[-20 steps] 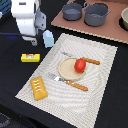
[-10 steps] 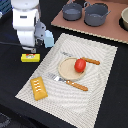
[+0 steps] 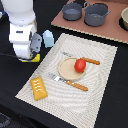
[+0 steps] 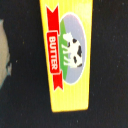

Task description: Interact with the objects in diverse but meaningful ways.

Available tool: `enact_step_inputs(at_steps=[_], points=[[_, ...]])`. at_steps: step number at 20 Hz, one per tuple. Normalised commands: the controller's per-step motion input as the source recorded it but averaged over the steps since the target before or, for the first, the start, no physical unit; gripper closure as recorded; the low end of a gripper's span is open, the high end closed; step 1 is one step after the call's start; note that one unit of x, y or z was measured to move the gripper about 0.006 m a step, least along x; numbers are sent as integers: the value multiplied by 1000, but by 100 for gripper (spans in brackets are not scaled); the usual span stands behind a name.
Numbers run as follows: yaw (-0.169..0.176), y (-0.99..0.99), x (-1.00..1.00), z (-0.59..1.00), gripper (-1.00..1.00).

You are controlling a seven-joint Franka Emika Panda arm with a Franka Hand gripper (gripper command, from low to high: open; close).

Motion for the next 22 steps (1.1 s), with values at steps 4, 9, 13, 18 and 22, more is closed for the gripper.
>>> enact_step_inputs(at_steps=[4, 9, 13, 18, 22], points=[[0, -4, 0, -460, 100], [0, -3, 0, -353, 100], [11, -14, 28, -62, 100], [23, 0, 81, 40, 100], [1, 231, 547, 939, 100]])
